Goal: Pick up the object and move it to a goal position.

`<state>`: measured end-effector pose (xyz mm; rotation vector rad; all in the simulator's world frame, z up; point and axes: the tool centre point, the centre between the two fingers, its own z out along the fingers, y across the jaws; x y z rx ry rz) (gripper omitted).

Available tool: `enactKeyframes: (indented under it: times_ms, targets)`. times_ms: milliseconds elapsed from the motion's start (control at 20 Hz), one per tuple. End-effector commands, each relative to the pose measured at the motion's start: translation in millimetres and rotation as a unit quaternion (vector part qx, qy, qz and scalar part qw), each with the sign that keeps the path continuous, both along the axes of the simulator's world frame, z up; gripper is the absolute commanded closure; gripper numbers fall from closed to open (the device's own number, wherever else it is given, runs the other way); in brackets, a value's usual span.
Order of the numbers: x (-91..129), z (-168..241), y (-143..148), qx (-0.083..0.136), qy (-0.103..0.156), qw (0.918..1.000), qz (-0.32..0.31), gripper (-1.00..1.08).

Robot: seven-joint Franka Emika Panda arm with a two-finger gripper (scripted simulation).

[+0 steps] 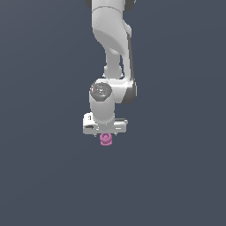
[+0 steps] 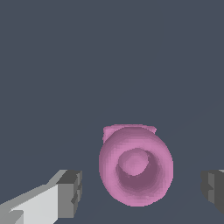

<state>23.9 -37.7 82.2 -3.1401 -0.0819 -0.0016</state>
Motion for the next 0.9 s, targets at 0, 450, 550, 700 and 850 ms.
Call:
enactKeyframes:
  times_ms: [0,450,550,700,850]
  targets:
    - [-0.7,-10.9,-0.1,0.000,0.001,1.0000,0.000,-0.92]
    - [-0.2,-42.8,-0.5,0.000,0.001,1.0000,0.001,-0.92]
    - [0.0,-42.8,-0.5,0.000,0.001,1.0000,0.001,1.08]
    - [0.0,-42.8,-0.5,0.000,0.001,1.0000,0.001,1.08]
    - [0.0,-42.8,-0.5,0.000,0.001,1.0000,0.001,1.08]
